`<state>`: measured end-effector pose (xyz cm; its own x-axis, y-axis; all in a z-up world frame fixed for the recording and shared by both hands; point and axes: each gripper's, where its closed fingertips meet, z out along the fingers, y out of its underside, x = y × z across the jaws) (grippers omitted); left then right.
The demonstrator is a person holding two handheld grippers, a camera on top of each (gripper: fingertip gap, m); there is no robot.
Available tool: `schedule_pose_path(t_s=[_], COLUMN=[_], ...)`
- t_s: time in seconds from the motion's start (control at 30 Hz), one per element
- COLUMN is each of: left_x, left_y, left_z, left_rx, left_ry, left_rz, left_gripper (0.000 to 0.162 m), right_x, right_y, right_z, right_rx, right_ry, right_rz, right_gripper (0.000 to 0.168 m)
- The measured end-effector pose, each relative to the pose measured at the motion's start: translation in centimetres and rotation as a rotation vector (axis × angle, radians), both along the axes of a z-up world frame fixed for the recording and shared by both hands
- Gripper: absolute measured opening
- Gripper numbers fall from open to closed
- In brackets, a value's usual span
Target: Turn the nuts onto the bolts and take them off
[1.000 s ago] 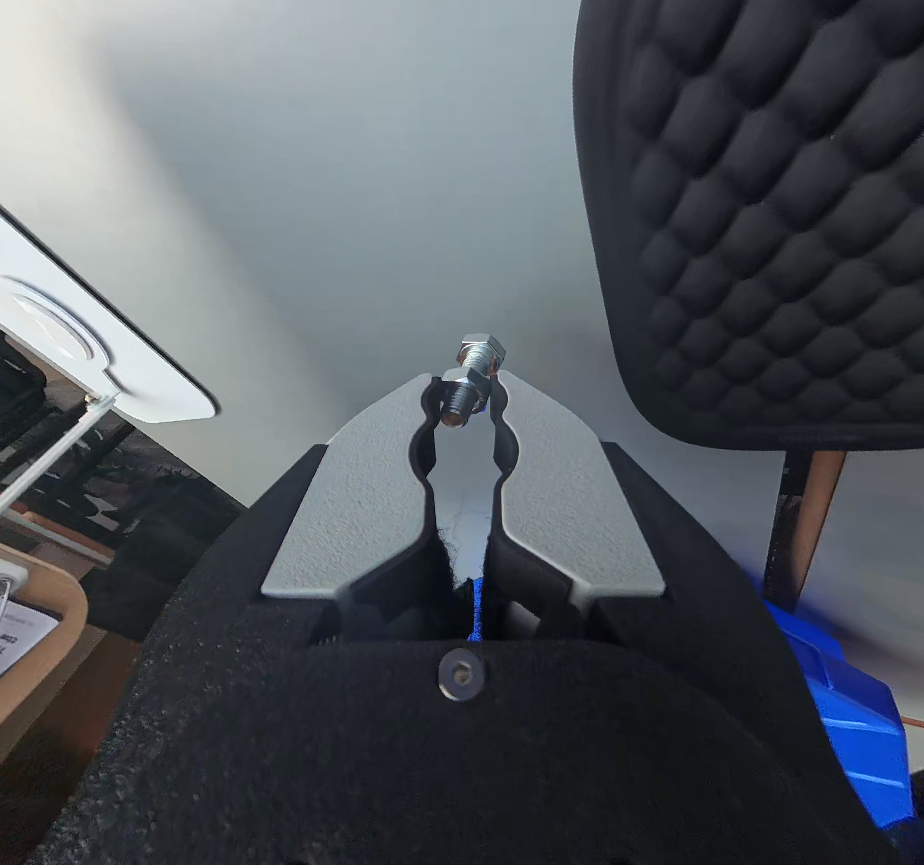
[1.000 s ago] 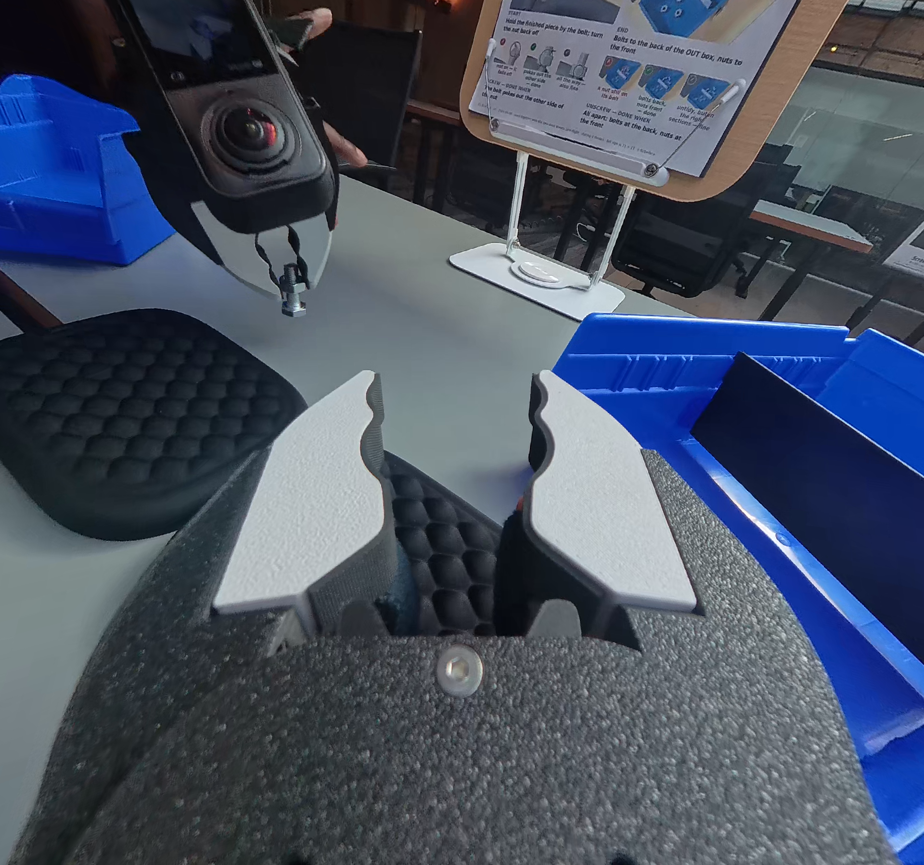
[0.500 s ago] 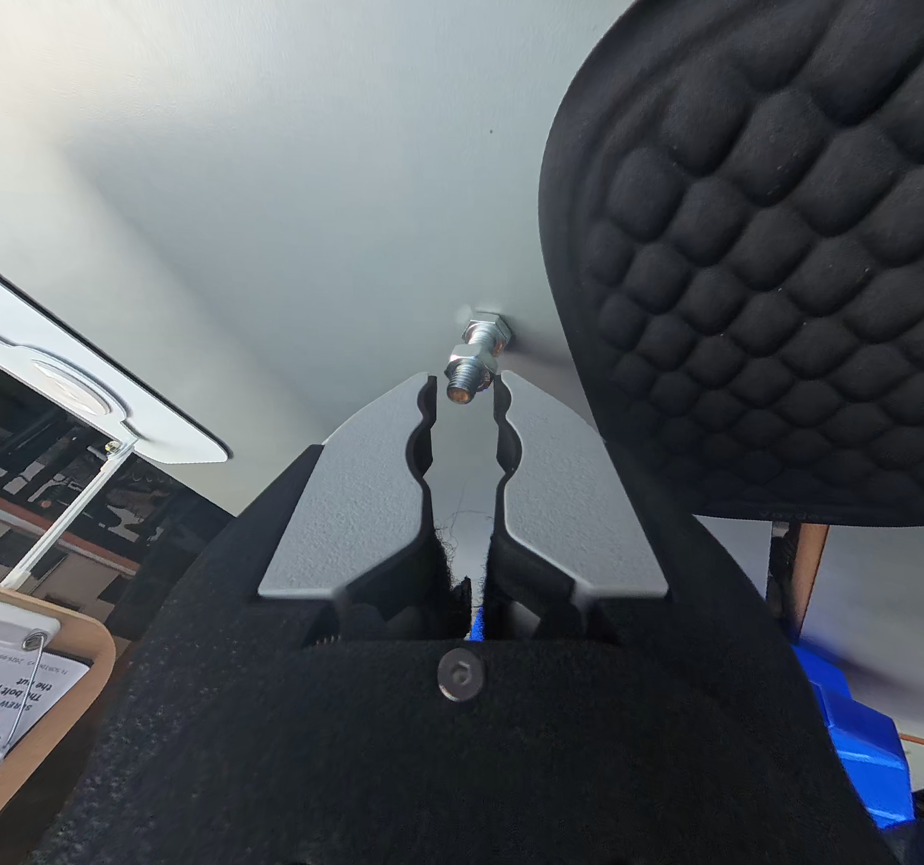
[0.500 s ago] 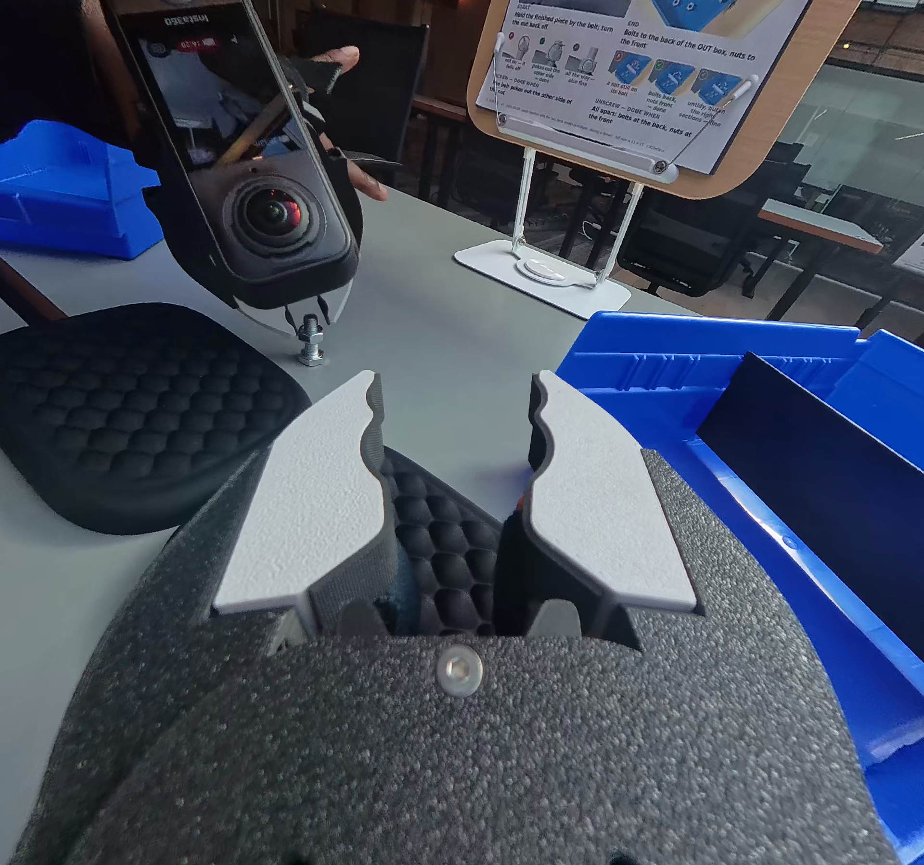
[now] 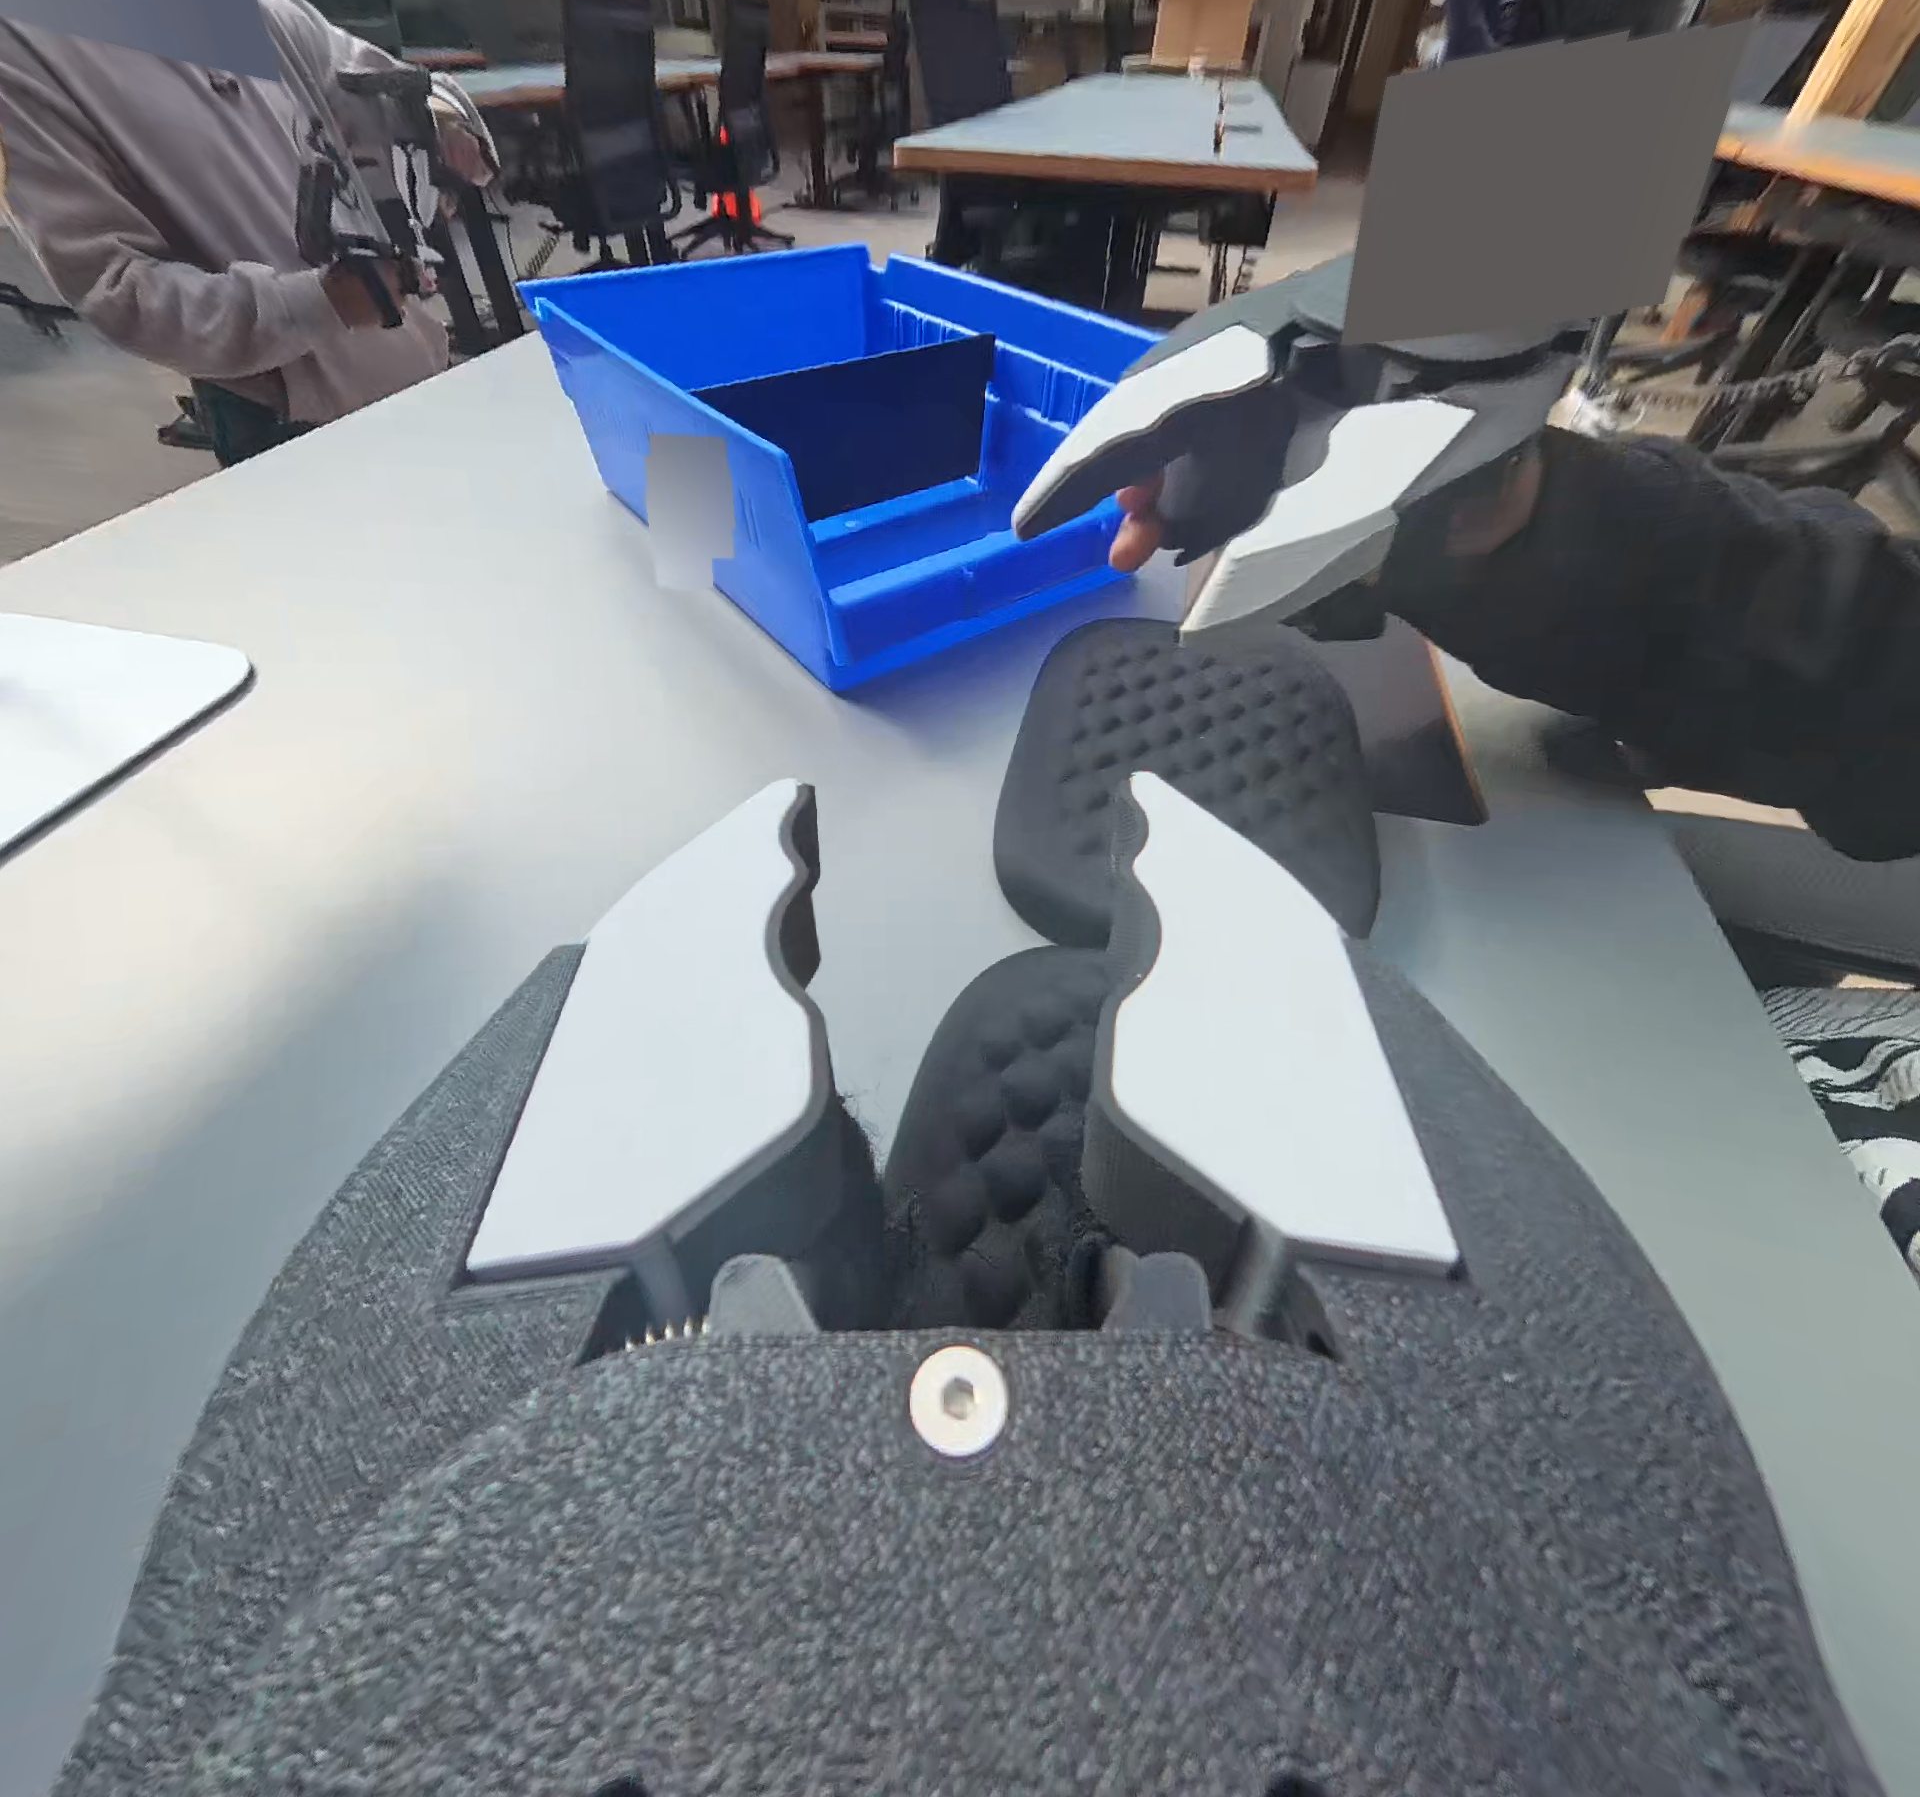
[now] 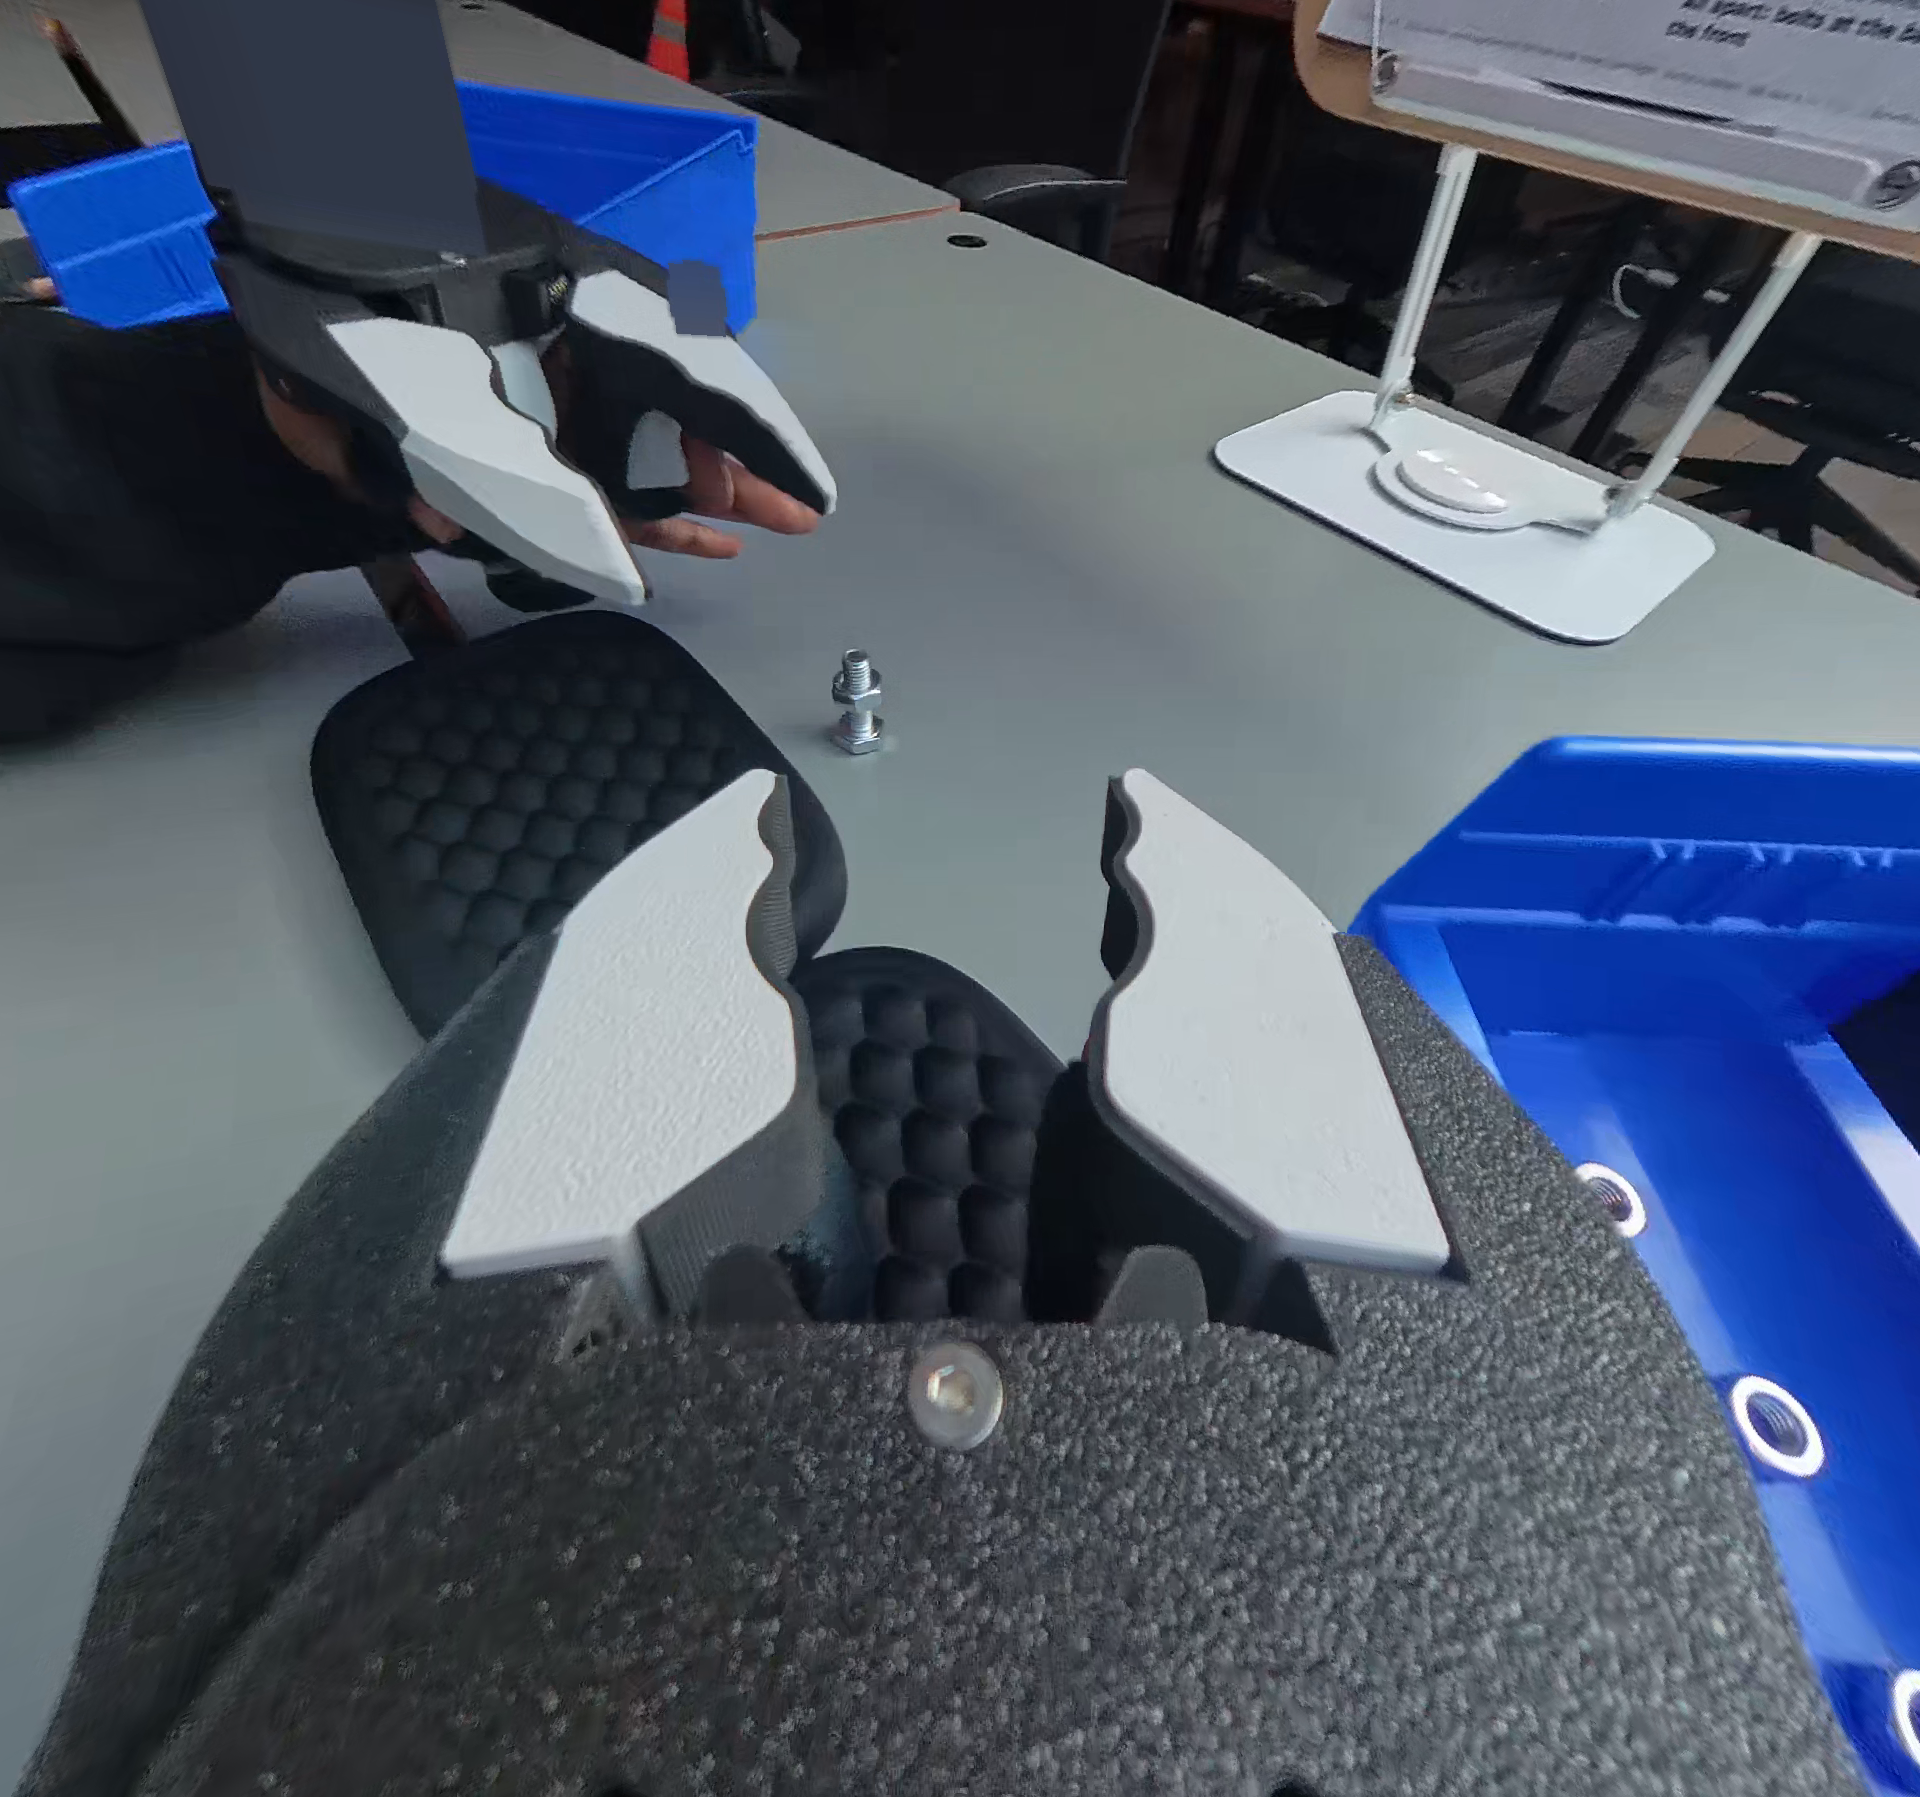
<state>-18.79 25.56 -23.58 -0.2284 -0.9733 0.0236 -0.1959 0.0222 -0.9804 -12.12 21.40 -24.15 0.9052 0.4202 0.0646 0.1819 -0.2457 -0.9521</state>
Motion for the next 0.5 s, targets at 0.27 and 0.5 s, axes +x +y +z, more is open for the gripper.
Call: schedule_pose_path(t_s=[0.27,0.5], left_x=[-2.3,-2.8], left_y=[1.6,1.6], left_z=[0.3,-0.1], left_rx=[-0.01,-0.016], left_ry=[-0.178,-0.128], left_rz=[0.074,0.093], left_gripper=[0.056,0.064], right_x=[-4.9,-7.2], right_y=[6.0,9.1], right_z=[-3.6,-7.5], right_rx=[-0.281,-0.423], right_ry=[-0.175,-0.282], right_rz=[0.183,0.224], right_gripper=[0.05,0.043])
